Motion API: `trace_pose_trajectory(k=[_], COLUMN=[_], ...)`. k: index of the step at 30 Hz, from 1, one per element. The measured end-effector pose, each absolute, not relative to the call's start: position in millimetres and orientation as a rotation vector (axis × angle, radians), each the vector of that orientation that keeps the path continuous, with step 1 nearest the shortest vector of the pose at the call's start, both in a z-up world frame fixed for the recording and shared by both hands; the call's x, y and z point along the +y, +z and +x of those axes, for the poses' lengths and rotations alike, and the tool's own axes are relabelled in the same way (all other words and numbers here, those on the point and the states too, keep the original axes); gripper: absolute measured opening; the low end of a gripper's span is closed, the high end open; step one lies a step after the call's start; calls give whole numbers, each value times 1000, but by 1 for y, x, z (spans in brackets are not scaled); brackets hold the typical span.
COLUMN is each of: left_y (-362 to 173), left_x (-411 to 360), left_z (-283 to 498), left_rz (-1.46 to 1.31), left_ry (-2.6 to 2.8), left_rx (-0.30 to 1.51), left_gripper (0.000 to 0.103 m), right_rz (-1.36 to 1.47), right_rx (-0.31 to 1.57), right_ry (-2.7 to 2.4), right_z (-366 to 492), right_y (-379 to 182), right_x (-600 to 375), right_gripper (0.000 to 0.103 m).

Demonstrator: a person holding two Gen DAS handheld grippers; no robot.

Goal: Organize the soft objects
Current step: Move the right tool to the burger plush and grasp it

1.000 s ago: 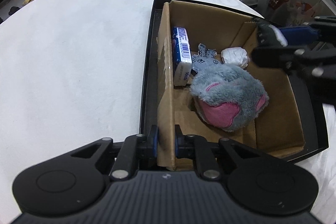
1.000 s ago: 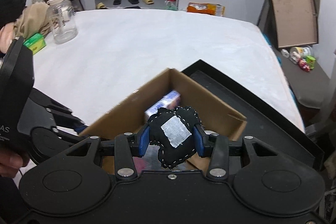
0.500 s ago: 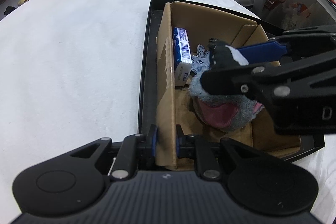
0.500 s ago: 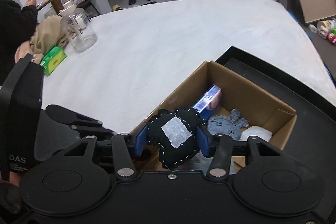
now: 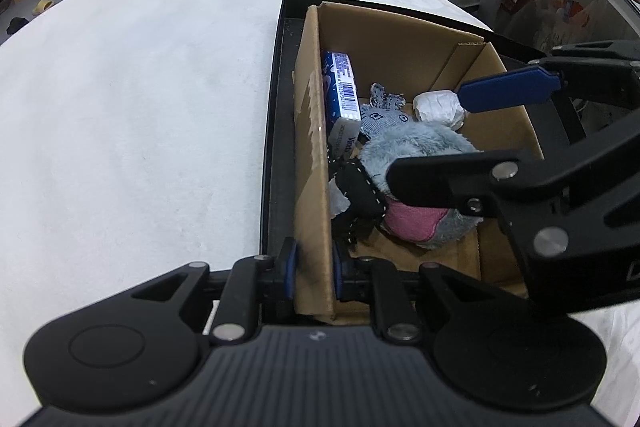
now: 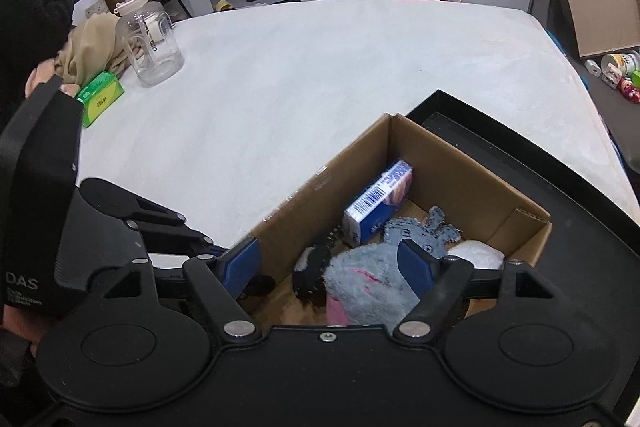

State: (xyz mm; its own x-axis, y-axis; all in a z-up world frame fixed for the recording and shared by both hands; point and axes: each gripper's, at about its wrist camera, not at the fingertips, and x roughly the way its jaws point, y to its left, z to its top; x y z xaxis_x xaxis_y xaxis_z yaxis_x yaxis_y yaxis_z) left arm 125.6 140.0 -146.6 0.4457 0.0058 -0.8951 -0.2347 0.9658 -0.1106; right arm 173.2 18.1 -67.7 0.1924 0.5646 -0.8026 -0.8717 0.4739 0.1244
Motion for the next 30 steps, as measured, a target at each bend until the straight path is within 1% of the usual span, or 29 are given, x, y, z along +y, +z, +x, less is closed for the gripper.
trace_pose_trajectory(k=[4, 10, 12, 14, 15, 18, 20, 23, 30], left_y=[-144, -141, -141, -140, -140, -139, -139, -139, -138], left_x=[136, 126, 125, 124, 123, 119, 116, 114, 113], left_z=[127, 129, 129, 130, 131, 132, 133, 133, 136], left_rz=[-209, -172, -165, -162, -161, -144, -127, -112, -96], left_ry=[158, 160, 158, 155, 155, 155, 159, 171, 196], left_rx=[1097, 1105, 1109, 1114, 1116, 1124, 1136, 1143, 1147], left_gripper=[15, 18, 22, 29, 30, 38, 45, 53, 58], right_rz=[-416, -401, -403, -398, -392, -381, -379, -376, -345], right_rx=[908, 899, 891, 884, 882, 870, 862, 864, 863], right_ry=[1024, 987, 972, 957, 950, 932, 916, 899, 859], right_z=[175, 182, 184, 187, 189, 194, 197, 202, 211], right_y=[-69, -68, -67, -66, -65, -63, -62, -63, -68], right_x=[11, -7, -15, -22, -26, -37, -44, -54, -76], right_gripper=[75, 75, 75, 75, 75, 75, 75, 75, 75])
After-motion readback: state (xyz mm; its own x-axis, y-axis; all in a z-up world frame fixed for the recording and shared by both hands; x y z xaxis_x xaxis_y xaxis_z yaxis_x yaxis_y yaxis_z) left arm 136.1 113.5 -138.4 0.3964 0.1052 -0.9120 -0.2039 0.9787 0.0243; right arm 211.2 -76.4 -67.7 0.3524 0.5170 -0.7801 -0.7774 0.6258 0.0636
